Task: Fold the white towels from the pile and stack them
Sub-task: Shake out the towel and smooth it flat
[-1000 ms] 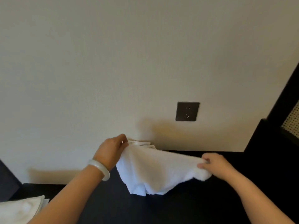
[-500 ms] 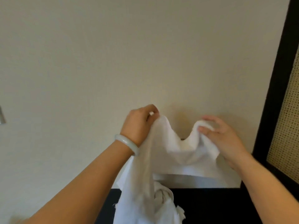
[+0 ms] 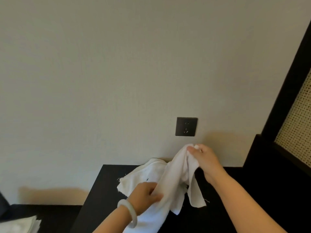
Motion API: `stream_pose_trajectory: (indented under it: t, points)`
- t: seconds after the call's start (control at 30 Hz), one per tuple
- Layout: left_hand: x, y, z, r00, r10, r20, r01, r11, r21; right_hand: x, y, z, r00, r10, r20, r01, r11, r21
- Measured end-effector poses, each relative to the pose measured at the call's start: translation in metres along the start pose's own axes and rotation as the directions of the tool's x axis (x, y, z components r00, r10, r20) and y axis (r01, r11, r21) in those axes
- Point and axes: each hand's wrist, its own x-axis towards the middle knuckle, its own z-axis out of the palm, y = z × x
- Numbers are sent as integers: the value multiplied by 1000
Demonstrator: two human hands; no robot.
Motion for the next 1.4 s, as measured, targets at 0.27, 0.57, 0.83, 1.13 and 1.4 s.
stream_pose_trajectory:
  t: [0.27,0.57,0.83,1.13,1.4]
  points:
    - [1,-40,-45,971,-212,-109,213,977,-1,51,-37,-36,910,-169,-378,168,985,-36]
    - [-21,40,-17,943,-196,270,319,767,-556,-43,31,16,992,-37,122,89,887,-453]
    - [-24,64,45,940,-265,217,342,692,-636,-101,51,-6,994,108,20,-98,955,-280]
    - [-36,86,71,941,-260,218,327,521,-789,-133,62,-26,972,-204,116,230,732,-641]
    - [-40,79,85,907,-260,331,416,427,-803,-147,76,-41,968,-131,214,237,756,-610]
